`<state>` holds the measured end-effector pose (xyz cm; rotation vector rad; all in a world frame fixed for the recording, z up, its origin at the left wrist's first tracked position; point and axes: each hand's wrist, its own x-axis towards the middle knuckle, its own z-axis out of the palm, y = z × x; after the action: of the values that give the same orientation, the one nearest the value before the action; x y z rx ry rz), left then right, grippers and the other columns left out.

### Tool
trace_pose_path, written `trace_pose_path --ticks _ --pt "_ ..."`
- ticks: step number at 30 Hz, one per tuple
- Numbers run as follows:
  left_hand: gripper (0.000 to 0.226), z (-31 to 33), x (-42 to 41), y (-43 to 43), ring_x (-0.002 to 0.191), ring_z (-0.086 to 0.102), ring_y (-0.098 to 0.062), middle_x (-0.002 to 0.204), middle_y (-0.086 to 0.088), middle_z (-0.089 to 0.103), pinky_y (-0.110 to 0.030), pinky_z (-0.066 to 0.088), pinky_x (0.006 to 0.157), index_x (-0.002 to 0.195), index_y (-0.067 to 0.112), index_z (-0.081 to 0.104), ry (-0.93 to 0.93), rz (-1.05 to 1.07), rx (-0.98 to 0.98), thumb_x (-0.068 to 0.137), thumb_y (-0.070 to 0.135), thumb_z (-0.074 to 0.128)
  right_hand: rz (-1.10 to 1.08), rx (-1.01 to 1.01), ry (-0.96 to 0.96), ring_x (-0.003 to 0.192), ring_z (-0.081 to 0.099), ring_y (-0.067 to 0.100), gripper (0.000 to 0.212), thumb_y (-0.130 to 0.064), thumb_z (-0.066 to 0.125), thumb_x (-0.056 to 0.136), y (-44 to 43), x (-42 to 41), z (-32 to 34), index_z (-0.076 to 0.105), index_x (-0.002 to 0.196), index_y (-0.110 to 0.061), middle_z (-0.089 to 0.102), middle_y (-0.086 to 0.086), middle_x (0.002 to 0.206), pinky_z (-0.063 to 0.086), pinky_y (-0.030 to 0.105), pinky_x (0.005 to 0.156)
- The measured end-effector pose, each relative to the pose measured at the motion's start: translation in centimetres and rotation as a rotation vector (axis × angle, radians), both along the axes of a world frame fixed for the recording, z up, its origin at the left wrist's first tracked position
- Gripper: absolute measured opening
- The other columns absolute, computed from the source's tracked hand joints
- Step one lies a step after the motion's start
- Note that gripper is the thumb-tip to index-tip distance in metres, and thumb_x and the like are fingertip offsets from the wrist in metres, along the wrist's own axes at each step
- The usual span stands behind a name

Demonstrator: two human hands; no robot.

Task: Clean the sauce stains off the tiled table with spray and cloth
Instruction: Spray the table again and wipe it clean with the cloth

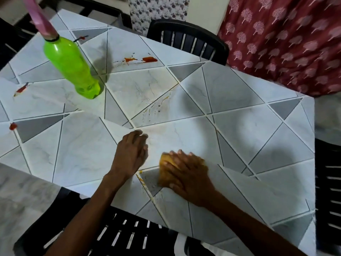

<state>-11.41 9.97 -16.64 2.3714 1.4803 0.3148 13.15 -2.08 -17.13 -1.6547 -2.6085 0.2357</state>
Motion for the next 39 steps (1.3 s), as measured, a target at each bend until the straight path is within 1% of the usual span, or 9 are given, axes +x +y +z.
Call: trace_pose_path --ticks 2,5,9,14,17,21,25,31,39 --pt "0.040 -0.1 -0.2 0.6 0.119 0.054 -0.030 0.131 -0.006 0.056 -0.044 0.048 0.090 0.127 0.017 0.059 0.018 -0.019 -0.010 0.097 0.036 0.040 -0.033 0.005 -0.032 0.156 0.016 0.028 0.066 -0.061 0.042 0.099 -0.1 4.8 -0.5 0.034 0.157 -0.031 0.021 0.002 0.168 0.022 0.056 0.121" --pt "0.036 0.0 -0.4 0.8 0.118 0.054 -0.032 0.129 -0.007 0.056 -0.044 0.048 0.090 0.124 0.015 0.060 -0.007 -0.011 -0.012 0.097 0.034 0.044 -0.371 0.046 -0.113 0.154 0.023 0.035 0.068 -0.060 0.028 0.101 5.5 9.1 -1.4 0.031 0.159 -0.023 0.026 0.008 0.167 0.027 0.060 0.117" --pt "0.038 0.8 -0.7 0.4 0.115 0.056 -0.034 0.128 -0.012 0.058 -0.043 0.049 0.091 0.124 0.011 0.062 -0.029 0.046 0.012 0.096 0.032 0.046 -0.798 0.062 -0.092 0.138 0.042 0.051 0.074 -0.059 0.028 0.099 14.5 2.3 -0.9 0.032 0.157 -0.013 0.037 0.023 0.158 0.036 0.065 0.111" --pt "0.045 1.7 -2.3 0.0 0.106 0.057 -0.039 0.126 -0.015 0.059 -0.043 0.051 0.083 0.122 0.008 0.063 -0.043 0.109 0.021 0.092 0.034 0.042 -0.211 0.011 0.032 0.157 0.010 0.032 0.066 -0.051 0.037 0.100 6.3 -7.1 -0.3 0.028 0.159 -0.025 0.011 0.009 0.170 0.020 0.058 0.121" --pt "0.045 1.2 -3.5 0.1 0.108 0.056 -0.038 0.128 -0.013 0.058 -0.043 0.050 0.086 0.123 0.010 0.063 -0.015 0.147 -0.005 0.093 0.035 0.042 -0.017 -0.017 0.014 0.157 0.012 0.026 0.064 -0.058 0.038 0.102 -0.4 -3.7 0.1 0.030 0.159 -0.030 0.014 0.002 0.170 0.021 0.055 0.122" --pt "0.048 1.2 -4.4 -1.0 0.109 0.056 -0.039 0.128 -0.013 0.059 -0.044 0.051 0.085 0.123 0.009 0.063 -0.016 0.173 -0.019 0.091 0.037 0.042 -0.221 0.039 -0.046 0.153 0.026 0.031 0.061 -0.056 0.038 0.101 0.0 3.6 -0.7 0.038 0.155 -0.030 0.026 0.004 0.167 0.030 0.059 0.116" --pt "0.046 1.3 -5.9 -3.6 0.113 0.054 -0.036 0.130 -0.011 0.057 -0.044 0.049 0.089 0.124 0.011 0.062 -0.052 0.206 -0.047 0.091 0.038 0.044 -0.556 0.009 -0.061 0.147 0.032 0.044 0.075 -0.051 0.042 0.096 7.3 -2.2 -1.0 0.022 0.160 -0.018 0.028 0.015 0.165 0.023 0.062 0.120" --pt "0.047 0.8 -7.0 -6.3 0.112 0.055 -0.037 0.135 -0.011 0.054 -0.043 0.049 0.090 0.127 0.011 0.061 -0.026 0.239 -0.033 0.087 0.029 0.046 -0.129 -0.042 -0.013 0.158 0.005 0.030 0.068 -0.053 0.035 0.100 2.7 -9.6 -0.4 0.021 0.161 -0.026 0.005 0.006 0.171 0.014 0.056 0.124" --pt "0.038 0.6 -6.8 -7.0 0.107 0.057 -0.033 0.133 -0.007 0.057 -0.040 0.048 0.088 0.124 0.013 0.064 -0.031 0.300 -0.017 0.090 0.029 0.056 -0.085 -0.073 -0.041 0.156 0.018 0.031 0.067 -0.057 0.042 0.099 -9.6 1.6 0.2 0.037 0.156 -0.024 0.022 0.006 0.168 0.031 0.059 0.115"
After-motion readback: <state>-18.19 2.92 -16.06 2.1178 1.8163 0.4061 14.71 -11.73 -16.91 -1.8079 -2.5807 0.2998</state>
